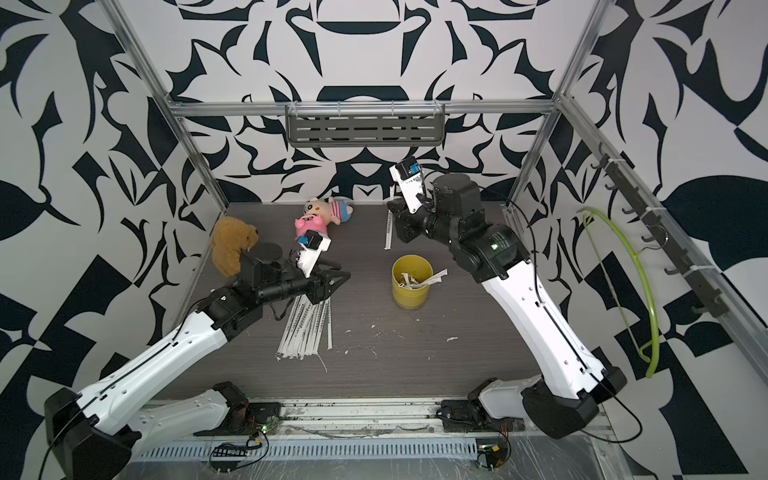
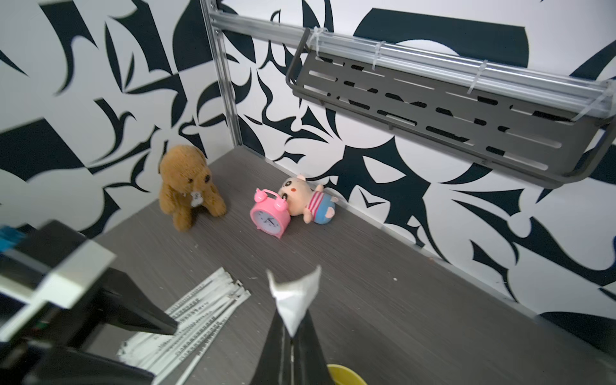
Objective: Take the straws out of the storage container
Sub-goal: Pick up the straw from the container, then place the straw at the center of the board.
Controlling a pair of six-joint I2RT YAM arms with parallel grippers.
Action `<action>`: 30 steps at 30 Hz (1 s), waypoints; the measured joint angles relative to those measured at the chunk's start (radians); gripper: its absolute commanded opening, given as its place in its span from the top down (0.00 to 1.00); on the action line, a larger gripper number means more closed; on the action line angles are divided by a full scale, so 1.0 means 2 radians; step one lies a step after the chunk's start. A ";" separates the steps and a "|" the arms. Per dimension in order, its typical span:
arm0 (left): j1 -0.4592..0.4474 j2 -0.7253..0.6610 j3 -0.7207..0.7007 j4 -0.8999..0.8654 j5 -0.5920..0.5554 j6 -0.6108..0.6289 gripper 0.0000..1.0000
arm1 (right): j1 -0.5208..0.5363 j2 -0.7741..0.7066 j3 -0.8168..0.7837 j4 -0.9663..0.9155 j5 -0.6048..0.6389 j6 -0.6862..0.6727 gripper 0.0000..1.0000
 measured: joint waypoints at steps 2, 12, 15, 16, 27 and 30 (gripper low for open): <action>0.000 0.000 0.013 -0.027 -0.011 -0.015 0.53 | 0.006 0.009 0.024 -0.020 -0.005 0.042 0.99; 0.000 -0.088 0.027 -0.166 -0.074 -0.076 0.39 | 0.066 0.112 0.052 -0.115 -0.048 0.203 1.00; 0.000 -0.111 0.022 -0.196 -0.086 -0.091 0.39 | 0.075 0.153 0.051 -0.133 -0.069 0.236 1.00; 0.000 -0.114 0.021 -0.207 -0.089 -0.096 0.39 | 0.078 0.163 0.051 -0.135 -0.074 0.242 1.00; 0.000 -0.133 -0.020 -0.309 -0.156 -0.129 0.36 | 0.132 0.309 0.054 -0.119 -0.133 0.324 1.00; 0.000 -0.154 -0.028 -0.319 -0.171 -0.132 0.36 | 0.137 0.352 0.057 -0.107 -0.144 0.338 1.00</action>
